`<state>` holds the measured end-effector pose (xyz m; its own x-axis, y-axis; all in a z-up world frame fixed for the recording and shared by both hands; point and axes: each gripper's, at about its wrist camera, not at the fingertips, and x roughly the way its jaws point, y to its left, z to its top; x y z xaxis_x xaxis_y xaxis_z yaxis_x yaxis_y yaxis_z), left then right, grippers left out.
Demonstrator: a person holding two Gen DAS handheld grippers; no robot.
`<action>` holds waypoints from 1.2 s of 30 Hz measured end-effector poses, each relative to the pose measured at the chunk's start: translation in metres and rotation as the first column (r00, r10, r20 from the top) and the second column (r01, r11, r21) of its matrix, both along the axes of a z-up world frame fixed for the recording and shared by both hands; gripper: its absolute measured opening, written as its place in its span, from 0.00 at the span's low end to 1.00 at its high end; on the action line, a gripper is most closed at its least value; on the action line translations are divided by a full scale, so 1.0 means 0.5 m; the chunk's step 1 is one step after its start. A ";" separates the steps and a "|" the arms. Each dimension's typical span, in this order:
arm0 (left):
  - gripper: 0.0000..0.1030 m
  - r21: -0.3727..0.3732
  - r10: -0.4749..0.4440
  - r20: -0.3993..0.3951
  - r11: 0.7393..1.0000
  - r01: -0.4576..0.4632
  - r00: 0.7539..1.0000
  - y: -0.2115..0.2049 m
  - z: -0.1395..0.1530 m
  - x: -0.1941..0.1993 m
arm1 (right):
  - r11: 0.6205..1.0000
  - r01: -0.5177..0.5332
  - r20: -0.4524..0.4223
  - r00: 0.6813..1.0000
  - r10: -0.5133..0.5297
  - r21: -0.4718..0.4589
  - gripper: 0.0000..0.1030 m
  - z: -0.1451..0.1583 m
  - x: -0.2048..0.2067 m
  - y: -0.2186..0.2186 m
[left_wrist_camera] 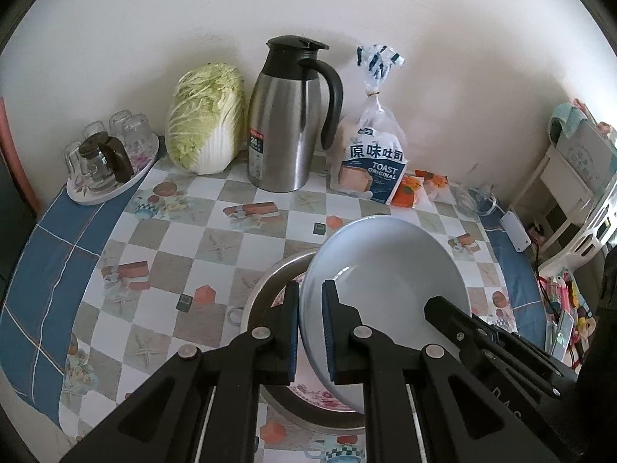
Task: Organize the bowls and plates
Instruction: 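Lift the round bowl with both grippers and carry it over the basin, then lower the round bowl onto the square bowl in the stack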
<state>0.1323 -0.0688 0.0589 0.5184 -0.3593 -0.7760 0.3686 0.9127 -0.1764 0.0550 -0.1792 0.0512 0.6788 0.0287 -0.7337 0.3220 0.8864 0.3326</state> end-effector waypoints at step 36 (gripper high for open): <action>0.11 0.030 -0.036 -0.099 0.999 0.039 0.994 -0.056 -0.077 0.037 | 0.997 0.078 -0.074 0.994 -0.080 -0.025 0.10 -0.054 0.024 -0.036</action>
<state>0.1507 -0.0968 0.0206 0.4254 -0.3510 -0.8342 0.3850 0.9043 -0.1842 0.0671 -0.1971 0.0242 0.6211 -0.0396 -0.7827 0.4145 0.8642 0.2852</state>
